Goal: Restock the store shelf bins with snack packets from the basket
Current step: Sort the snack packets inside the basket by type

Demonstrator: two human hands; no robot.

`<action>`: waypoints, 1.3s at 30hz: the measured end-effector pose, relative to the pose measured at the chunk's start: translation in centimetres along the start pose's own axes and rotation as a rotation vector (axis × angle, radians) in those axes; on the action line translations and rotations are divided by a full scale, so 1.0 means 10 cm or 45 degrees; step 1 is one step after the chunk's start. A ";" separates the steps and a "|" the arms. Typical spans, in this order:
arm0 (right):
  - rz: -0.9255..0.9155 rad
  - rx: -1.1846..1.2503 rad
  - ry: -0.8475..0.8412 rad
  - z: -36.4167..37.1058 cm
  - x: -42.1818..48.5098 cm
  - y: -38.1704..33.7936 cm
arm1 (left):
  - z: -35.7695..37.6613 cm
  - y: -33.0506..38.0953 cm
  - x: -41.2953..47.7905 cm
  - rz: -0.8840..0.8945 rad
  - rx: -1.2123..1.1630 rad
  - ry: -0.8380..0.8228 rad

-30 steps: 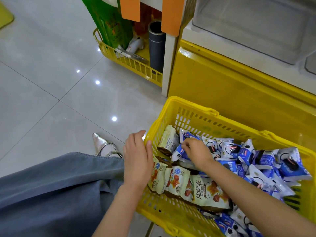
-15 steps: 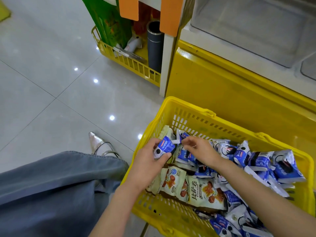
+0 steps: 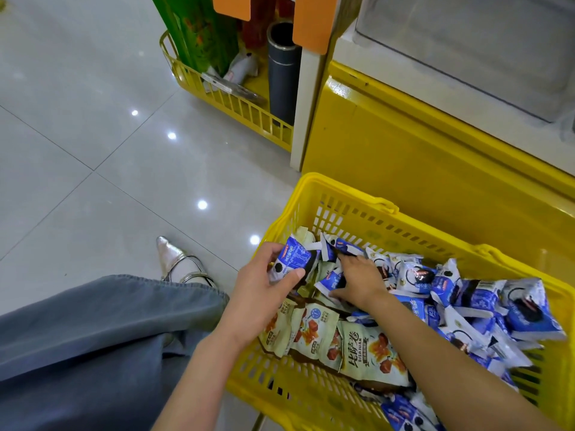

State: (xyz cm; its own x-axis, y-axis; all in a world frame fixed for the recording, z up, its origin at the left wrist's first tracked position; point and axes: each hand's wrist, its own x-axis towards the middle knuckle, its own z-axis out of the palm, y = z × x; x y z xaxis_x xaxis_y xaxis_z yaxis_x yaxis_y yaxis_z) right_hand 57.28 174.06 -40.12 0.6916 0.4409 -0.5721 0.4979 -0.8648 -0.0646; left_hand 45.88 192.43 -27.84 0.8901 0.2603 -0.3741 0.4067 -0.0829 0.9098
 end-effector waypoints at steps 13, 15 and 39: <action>-0.150 0.784 0.289 -0.41 -0.56 -0.01 | 0.11 0.13 0.02 0.034 0.042 0.014; -0.186 0.826 0.337 -0.53 -0.82 0.12 | 0.23 0.20 -0.02 0.036 0.036 -0.032; 0.385 0.121 0.544 -0.43 -2.31 1.48 | 2.33 0.29 -0.37 0.248 0.890 -0.609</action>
State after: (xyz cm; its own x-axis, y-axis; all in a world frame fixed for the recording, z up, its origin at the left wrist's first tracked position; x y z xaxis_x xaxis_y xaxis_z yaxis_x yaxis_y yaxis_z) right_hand 50.89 152.06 -24.34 0.9584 0.2097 -0.1936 0.2072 -0.9777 -0.0333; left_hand 48.53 168.84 -28.01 0.8842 -0.2394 -0.4010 0.1313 -0.6966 0.7054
